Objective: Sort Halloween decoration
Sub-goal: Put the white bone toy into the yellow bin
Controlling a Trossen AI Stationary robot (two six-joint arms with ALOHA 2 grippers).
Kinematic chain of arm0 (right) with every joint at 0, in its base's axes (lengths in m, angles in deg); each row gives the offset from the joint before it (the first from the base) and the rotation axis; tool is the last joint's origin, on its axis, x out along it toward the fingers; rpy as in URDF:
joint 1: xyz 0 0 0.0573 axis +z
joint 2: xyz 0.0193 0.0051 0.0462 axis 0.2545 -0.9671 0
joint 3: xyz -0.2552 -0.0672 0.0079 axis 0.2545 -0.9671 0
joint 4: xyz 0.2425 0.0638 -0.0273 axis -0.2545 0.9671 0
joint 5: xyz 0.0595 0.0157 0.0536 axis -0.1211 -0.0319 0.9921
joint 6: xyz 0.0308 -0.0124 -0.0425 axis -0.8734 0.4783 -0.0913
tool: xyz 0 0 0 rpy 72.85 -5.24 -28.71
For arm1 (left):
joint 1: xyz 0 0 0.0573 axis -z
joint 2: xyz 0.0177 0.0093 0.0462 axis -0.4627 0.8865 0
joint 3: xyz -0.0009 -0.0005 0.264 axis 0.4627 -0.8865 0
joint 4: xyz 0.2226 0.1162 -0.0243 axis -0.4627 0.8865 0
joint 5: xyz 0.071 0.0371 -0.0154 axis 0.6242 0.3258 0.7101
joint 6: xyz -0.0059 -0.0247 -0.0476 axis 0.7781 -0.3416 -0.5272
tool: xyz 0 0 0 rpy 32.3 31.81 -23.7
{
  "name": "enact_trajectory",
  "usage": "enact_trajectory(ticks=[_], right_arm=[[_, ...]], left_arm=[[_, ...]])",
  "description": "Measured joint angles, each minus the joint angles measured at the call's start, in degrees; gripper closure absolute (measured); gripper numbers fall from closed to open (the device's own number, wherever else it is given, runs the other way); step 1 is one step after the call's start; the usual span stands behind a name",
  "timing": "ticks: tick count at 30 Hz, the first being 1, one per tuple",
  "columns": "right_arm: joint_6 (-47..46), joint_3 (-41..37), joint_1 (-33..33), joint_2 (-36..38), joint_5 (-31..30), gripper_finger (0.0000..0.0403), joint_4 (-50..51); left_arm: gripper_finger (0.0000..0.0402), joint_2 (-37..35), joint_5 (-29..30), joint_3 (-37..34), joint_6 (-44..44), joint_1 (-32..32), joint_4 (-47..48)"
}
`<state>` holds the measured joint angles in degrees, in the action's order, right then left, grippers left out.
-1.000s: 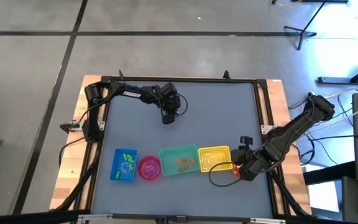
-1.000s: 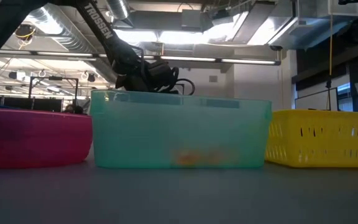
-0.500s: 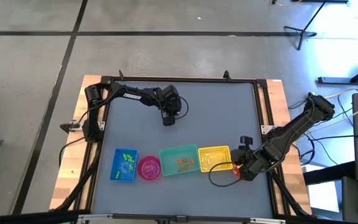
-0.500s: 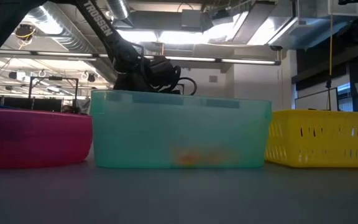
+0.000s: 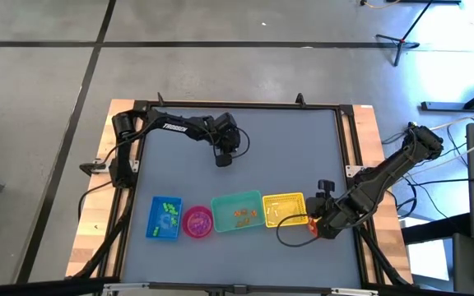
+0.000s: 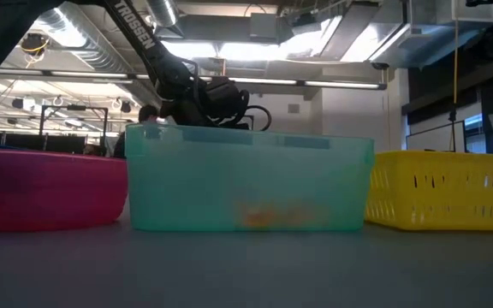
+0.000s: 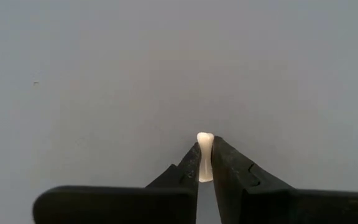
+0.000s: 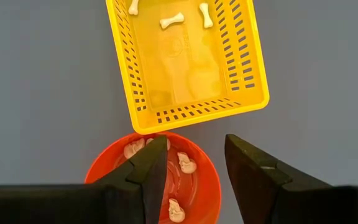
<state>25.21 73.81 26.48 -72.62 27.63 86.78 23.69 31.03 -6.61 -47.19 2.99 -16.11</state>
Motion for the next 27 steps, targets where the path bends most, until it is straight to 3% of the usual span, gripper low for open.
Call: enact_trajectory(ticks=[13, 23, 27], right_arm=[[-0.01, -0.02, 0.0, 0.0, 0.0, 0.0244, 0.0], [0.0, -0.02, 0.01, 0.0, 0.0, 0.0244, 0.01], [-0.02, -0.02, -0.01, 0.0, -0.02, 0.0244, 0.02]], left_arm=[[0.0384, 0.04, -0.17, 0.0, -2.02, 0.0, -0.02], [0.0384, 0.23, -3.93, -0.1, -6.8, -0.04, -1.77], [0.0385, 0.5, -8.27, -0.25, -8.01, 0.14, -4.15]])
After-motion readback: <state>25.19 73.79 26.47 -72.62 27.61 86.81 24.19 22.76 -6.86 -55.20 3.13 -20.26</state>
